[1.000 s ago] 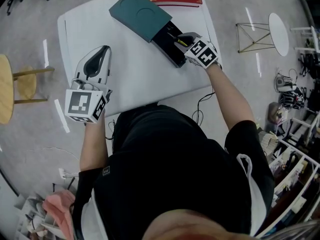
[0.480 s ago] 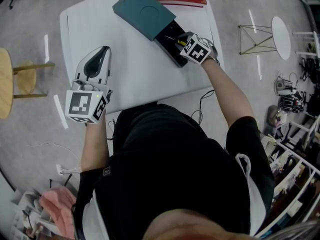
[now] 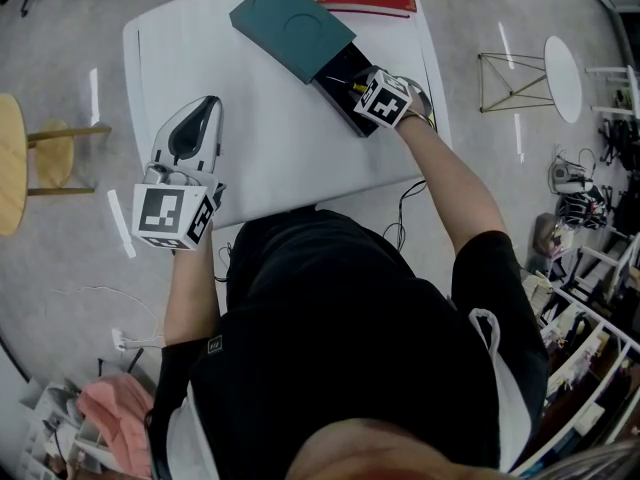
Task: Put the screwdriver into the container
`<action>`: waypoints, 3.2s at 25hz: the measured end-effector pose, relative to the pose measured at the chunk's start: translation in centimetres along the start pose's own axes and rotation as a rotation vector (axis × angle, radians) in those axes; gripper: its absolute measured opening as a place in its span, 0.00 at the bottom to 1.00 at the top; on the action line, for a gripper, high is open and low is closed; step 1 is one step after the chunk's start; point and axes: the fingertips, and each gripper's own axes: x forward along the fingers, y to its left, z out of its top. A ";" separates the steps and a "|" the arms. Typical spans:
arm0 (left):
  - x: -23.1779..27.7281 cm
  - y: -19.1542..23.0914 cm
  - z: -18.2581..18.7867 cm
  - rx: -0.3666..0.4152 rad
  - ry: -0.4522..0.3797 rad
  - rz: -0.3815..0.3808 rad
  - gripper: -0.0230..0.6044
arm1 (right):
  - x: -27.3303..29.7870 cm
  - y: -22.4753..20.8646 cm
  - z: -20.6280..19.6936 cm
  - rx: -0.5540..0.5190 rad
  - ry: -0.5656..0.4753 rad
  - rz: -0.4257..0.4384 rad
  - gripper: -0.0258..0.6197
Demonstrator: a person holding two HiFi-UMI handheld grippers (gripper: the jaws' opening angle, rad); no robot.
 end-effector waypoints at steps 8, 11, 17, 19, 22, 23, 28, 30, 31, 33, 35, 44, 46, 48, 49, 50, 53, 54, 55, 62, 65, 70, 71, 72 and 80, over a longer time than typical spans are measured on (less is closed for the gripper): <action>-0.5 0.8 -0.2 -0.006 0.000 -0.012 0.08 | 0.0 0.0 0.3 0.021 -0.002 -0.011 0.21; -0.8 1.4 -0.1 -0.004 -0.006 -0.023 0.08 | -0.6 -0.4 0.5 0.055 -0.023 -0.025 0.23; -1.0 2.7 0.2 0.010 -0.020 -0.083 0.08 | -3.7 -1.4 1.6 0.198 -0.124 -0.099 0.23; -0.9 2.8 0.6 0.022 -0.025 -0.108 0.08 | -5.4 -1.8 2.1 0.259 -0.187 -0.133 0.22; -0.8 2.4 1.6 0.044 -0.040 -0.132 0.08 | -8.2 -2.3 2.7 0.320 -0.282 -0.188 0.19; -0.8 2.1 1.9 0.048 -0.046 -0.136 0.08 | -9.2 -2.3 2.8 0.336 -0.315 -0.200 0.17; -1.7 -0.5 2.9 0.080 -0.061 -0.143 0.08 | -14.3 -1.3 2.4 0.423 -0.497 -0.230 0.14; -2.1 -1.9 3.3 0.091 -0.065 -0.137 0.08 | -16.7 -0.6 1.8 0.458 -0.578 -0.239 0.13; -2.4 -2.7 3.5 0.095 -0.067 -0.132 0.08 | -18.0 -0.1 1.4 0.473 -0.618 -0.241 0.13; -3.1 -4.3 3.9 0.102 -0.074 -0.118 0.08 | -20.6 1.4 0.5 0.494 -0.696 -0.242 0.13; -4.0 -6.1 4.2 0.104 -0.079 -0.103 0.08 | -23.2 3.1 -0.4 0.510 -0.771 -0.240 0.12; -7.4 -14.8 4.7 0.129 -0.096 -0.076 0.08 | -33.2 9.2 -6.0 0.570 -1.048 -0.264 0.11; -8.2 -16.4 5.0 0.131 -0.095 -0.067 0.08 | -35.2 10.2 -7.5 0.585 -1.105 -0.268 0.11; -8.8 -17.6 5.4 0.137 -0.094 -0.058 0.08 | -36.9 10.9 -8.7 0.581 -1.165 -0.264 0.11; -9.0 -18.2 5.7 0.144 -0.096 -0.053 0.08 | -37.6 11.2 -9.2 0.577 -1.192 -0.265 0.11; -9.3 -18.6 6.0 0.151 -0.099 -0.048 0.08 | -38.4 11.4 -9.6 0.575 -1.216 -0.269 0.11; -10.0 -19.6 6.8 0.172 -0.109 -0.041 0.08 | -40.7 12.3 -10.3 0.577 -1.287 -0.286 0.10; -10.1 -19.8 7.1 0.174 -0.112 -0.041 0.08 | -41.4 12.6 -10.5 0.577 -1.308 -0.292 0.10; -10.2 -20.0 7.3 0.174 -0.116 -0.041 0.08 | -42.1 12.8 -10.6 0.578 -1.327 -0.299 0.10; -10.5 -18.8 8.3 0.169 -0.128 -0.057 0.08 | -45.0 14.3 -10.8 0.579 -1.375 -0.365 0.10; -10.7 -18.3 9.0 0.176 -0.139 -0.080 0.08 | -46.3 14.3 -10.2 0.584 -1.399 -0.392 0.09; -11.5 -16.5 9.3 0.193 -0.149 -0.074 0.08 | -47.0 14.5 -8.1 0.592 -1.427 -0.406 0.09; -11.7 -16.0 9.3 0.200 -0.149 -0.069 0.08 | -47.0 14.6 -7.6 0.590 -1.426 -0.408 0.09; -11.9 -15.5 9.2 0.202 -0.150 -0.066 0.07 | -47.0 14.6 -7.1 0.588 -1.425 -0.412 0.09; -12.9 -12.8 9.1 0.171 -0.163 -0.052 0.07 | -46.6 15.0 -3.9 0.569 -1.417 -0.417 0.09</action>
